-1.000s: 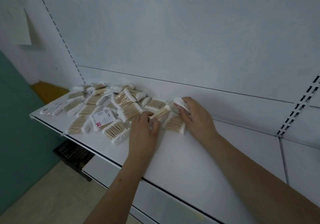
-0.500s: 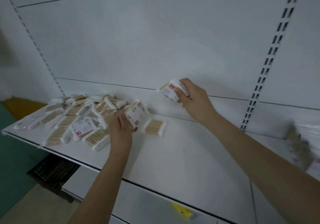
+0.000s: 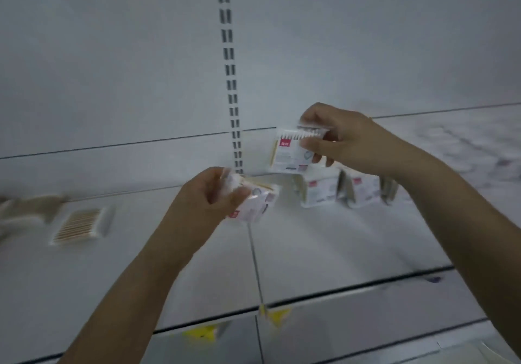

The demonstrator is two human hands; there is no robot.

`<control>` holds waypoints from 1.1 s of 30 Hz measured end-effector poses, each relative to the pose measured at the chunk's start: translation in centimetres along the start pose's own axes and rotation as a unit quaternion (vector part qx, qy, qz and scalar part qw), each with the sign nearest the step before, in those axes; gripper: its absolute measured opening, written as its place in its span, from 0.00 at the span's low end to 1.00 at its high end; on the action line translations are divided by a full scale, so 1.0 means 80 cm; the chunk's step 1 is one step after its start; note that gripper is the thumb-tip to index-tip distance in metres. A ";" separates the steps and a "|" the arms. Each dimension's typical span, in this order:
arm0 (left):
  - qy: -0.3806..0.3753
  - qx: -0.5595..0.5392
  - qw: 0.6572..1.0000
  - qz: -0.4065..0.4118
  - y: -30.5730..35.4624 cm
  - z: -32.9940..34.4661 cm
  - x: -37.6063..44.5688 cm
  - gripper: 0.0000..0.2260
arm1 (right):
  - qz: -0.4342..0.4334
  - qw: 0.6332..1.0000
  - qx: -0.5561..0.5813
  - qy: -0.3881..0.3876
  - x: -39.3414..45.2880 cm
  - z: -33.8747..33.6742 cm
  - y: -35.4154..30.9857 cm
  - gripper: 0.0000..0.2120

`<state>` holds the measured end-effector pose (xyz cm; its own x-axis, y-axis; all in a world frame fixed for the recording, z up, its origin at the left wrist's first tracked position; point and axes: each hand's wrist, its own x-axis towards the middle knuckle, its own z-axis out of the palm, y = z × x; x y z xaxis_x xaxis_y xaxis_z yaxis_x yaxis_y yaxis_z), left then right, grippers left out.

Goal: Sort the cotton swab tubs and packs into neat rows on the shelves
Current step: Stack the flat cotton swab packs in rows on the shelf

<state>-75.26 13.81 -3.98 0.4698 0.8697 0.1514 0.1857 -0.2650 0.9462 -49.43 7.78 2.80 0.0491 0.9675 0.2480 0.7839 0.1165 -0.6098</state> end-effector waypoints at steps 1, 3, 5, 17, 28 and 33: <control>-0.042 -0.006 0.999 0.001 0.006 0.014 0.001 0.10 | 0.017 1.000 -0.015 0.002 -0.016 -0.011 0.013 0.07; -0.104 0.028 0.994 0.027 0.013 0.037 0.007 0.13 | 0.033 0.998 -0.054 0.017 -0.041 -0.029 0.038 0.06; -0.123 0.086 0.986 0.065 0.017 0.057 0.014 0.15 | 0.036 0.994 -0.092 0.041 -0.060 -0.042 0.060 0.07; -0.011 0.274 0.927 0.255 -0.023 0.164 0.067 0.13 | 0.018 0.953 -0.296 0.068 -0.080 -0.021 0.153 0.13; 0.099 0.305 0.903 0.286 -0.034 0.192 0.072 0.13 | -0.007 0.945 -0.317 0.084 -0.082 -0.027 0.168 0.14; 0.102 0.332 0.901 0.259 -0.046 0.196 0.070 0.19 | -0.009 0.940 -0.337 0.057 -0.087 -0.021 0.170 0.25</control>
<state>-59.75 13.12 -11.07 0.4864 0.5975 0.6375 0.4940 -0.7899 0.3634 -38.07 2.26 -5.93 0.0677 0.9318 0.3565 0.9974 -0.0727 0.0007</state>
